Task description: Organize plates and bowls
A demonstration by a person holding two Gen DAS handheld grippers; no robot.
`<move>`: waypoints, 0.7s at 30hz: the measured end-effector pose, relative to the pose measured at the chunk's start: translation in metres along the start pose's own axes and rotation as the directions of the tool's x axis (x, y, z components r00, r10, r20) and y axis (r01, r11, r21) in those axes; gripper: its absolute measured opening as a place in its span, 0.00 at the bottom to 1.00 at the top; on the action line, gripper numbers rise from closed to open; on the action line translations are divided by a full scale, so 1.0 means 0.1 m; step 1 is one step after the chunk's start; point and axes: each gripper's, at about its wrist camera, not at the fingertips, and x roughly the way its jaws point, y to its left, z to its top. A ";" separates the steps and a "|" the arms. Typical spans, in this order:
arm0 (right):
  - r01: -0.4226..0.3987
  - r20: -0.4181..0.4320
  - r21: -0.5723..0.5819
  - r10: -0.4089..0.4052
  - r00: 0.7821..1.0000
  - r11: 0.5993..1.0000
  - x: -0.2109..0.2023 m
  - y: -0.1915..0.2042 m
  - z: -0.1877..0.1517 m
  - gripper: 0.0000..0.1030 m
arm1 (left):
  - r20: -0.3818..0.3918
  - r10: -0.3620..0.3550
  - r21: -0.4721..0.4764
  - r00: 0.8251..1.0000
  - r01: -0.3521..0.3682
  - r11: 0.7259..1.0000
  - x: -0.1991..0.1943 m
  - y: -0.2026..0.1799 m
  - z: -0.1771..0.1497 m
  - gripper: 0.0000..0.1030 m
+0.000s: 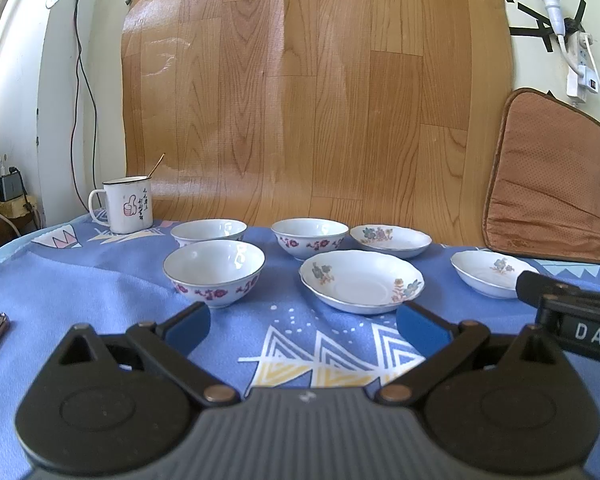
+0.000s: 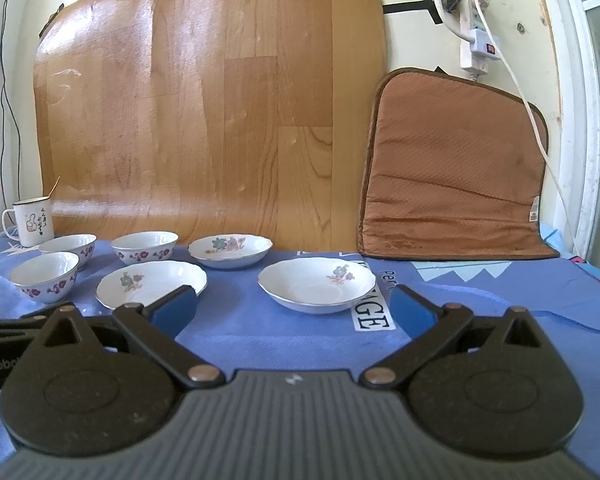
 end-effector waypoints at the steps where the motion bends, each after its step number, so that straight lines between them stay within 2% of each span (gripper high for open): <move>1: 0.000 0.000 0.000 0.000 1.000 1.000 0.00 0.00 0.00 1.00 | 0.001 0.000 0.000 1.000 0.000 1.000 0.00 0.00 0.00 1.00; 3: -0.004 -0.002 0.001 0.004 1.000 1.000 0.00 0.00 0.00 1.00 | 0.005 0.003 -0.001 1.000 -0.003 1.000 0.00 0.01 0.00 1.00; 5: -0.014 -0.003 0.003 0.014 1.000 1.000 0.00 -0.01 0.00 0.95 | 0.013 0.010 -0.003 1.000 -0.010 1.000 -0.01 0.01 0.00 1.00; 7: -0.023 -0.016 0.007 0.023 1.000 1.000 0.02 -0.02 0.01 0.80 | 0.018 0.021 -0.015 1.000 -0.021 1.000 -0.01 0.03 0.00 1.00; 9: -0.023 -0.032 0.011 0.024 0.999 1.000 0.04 -0.04 0.01 0.73 | 0.016 0.032 -0.039 0.999 -0.032 0.999 -0.01 0.08 0.01 1.00; 15: -0.043 -0.017 0.011 0.043 0.999 0.999 0.00 -0.05 0.08 0.68 | -0.005 0.054 -0.090 0.999 -0.054 0.994 0.02 0.17 0.03 1.00; 21: -0.138 -0.028 0.012 0.138 0.990 0.990 0.01 0.01 0.19 0.60 | -0.021 0.067 -0.164 0.998 -0.070 0.984 0.03 0.30 0.05 1.00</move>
